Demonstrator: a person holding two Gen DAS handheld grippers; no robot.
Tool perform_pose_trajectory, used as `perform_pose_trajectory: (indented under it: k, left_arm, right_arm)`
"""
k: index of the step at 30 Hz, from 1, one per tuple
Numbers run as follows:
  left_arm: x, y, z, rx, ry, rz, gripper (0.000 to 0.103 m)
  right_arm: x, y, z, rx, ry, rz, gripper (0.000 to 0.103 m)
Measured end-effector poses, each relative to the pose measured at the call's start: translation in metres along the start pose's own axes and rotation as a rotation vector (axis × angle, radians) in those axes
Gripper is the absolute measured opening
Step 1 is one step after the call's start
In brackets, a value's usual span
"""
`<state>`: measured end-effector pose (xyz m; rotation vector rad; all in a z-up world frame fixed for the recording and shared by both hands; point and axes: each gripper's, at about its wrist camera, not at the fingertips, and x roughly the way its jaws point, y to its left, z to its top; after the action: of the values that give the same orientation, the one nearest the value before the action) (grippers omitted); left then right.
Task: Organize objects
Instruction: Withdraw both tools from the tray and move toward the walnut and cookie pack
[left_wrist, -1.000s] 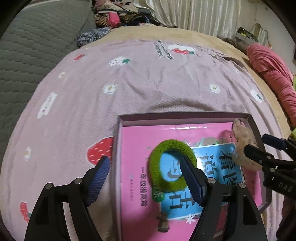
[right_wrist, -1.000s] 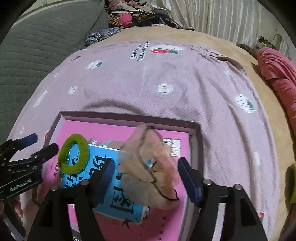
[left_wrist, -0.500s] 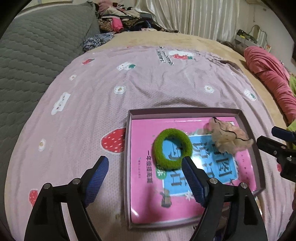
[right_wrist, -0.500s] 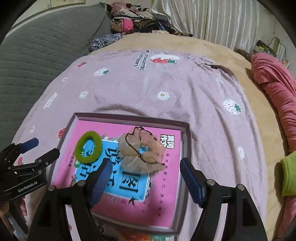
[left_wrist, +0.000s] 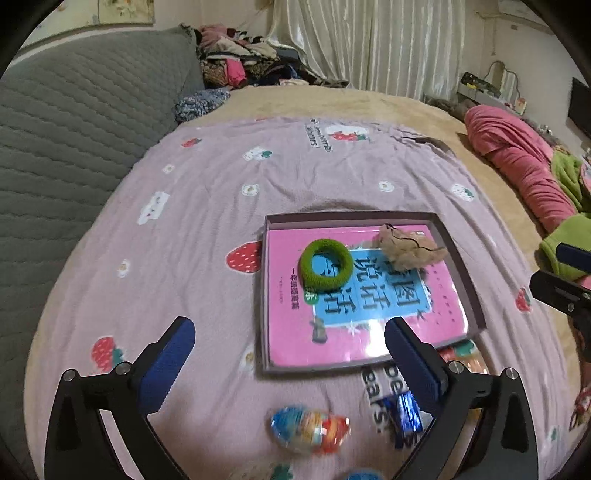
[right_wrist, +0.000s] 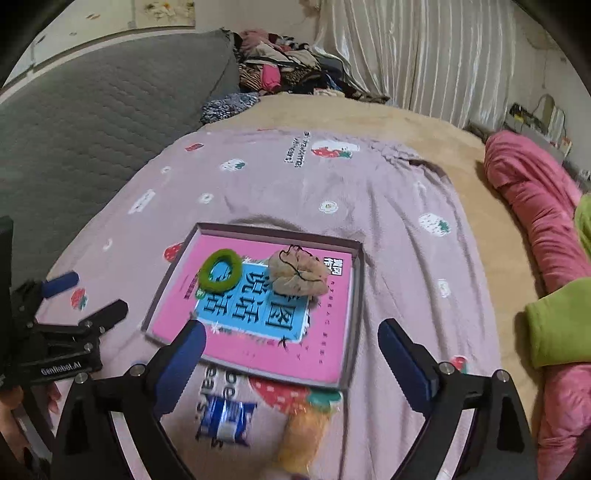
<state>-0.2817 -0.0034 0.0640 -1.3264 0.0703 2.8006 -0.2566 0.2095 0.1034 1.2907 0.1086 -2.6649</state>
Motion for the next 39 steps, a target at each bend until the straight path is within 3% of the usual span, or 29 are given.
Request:
perform_pose_trajectory:
  k: [9, 17, 30, 39]
  left_arm:
    - [-0.077, 0.0, -0.037, 0.015, -0.073, 0.031, 0.102]
    - [-0.104, -0.021, -0.079, 0.056, -0.083, 0.024, 0.102]
    - [-0.115, -0.049, -0.155, 0.11, -0.095, 0.045, 0.102]
    - [-0.12, -0.065, -0.202, 0.129, -0.111, 0.044, 0.102]
  right_arm:
    - [-0.075, 0.017, -0.032, -0.044, -0.077, -0.01, 0.099]
    - [-0.115, 0.025, -0.073, -0.066, -0.11, -0.017, 0.099]
    - [-0.131, 0.027, -0.143, -0.067, -0.108, 0.001, 0.099]
    - [-0.113, 0.019, -0.177, -0.05, -0.088, 0.029, 0.099]
